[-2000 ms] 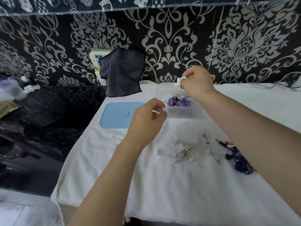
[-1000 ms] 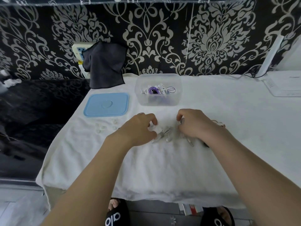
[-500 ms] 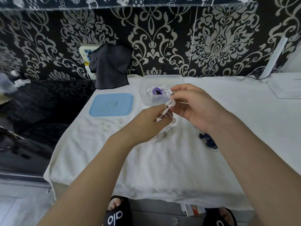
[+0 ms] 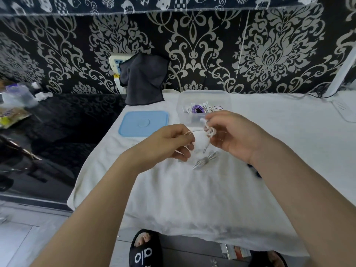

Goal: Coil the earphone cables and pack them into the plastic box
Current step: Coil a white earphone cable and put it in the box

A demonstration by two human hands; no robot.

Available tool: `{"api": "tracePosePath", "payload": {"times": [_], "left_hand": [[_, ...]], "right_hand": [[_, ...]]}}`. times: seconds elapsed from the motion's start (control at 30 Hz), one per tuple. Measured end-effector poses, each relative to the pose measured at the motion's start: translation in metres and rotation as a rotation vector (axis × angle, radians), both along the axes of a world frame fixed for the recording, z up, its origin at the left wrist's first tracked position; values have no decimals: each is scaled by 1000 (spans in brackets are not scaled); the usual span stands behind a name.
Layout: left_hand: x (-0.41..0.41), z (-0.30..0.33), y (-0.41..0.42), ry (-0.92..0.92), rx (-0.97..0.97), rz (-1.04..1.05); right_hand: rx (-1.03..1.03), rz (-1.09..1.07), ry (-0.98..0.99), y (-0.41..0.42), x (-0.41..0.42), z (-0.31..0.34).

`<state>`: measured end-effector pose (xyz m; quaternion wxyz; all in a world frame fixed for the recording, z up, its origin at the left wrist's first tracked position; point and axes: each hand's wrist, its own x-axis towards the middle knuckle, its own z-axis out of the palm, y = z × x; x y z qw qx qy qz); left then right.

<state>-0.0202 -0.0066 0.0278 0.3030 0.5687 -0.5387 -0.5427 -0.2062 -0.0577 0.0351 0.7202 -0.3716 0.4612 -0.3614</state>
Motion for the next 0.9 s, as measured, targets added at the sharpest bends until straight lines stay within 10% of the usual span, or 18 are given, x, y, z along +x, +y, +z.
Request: {"api": "tracePosePath", "payload": {"times": [0.4, 0.53, 0.9], "left_hand": [[41, -18, 9, -354, 122, -26], [47, -19, 7, -327, 119, 19], [55, -10, 9, -100, 108, 97]], "right_hand": [[-593, 457, 1049, 25, 40, -36], [-797, 424, 898, 30, 56, -35], [-555, 394, 609, 23, 68, -38]]}}
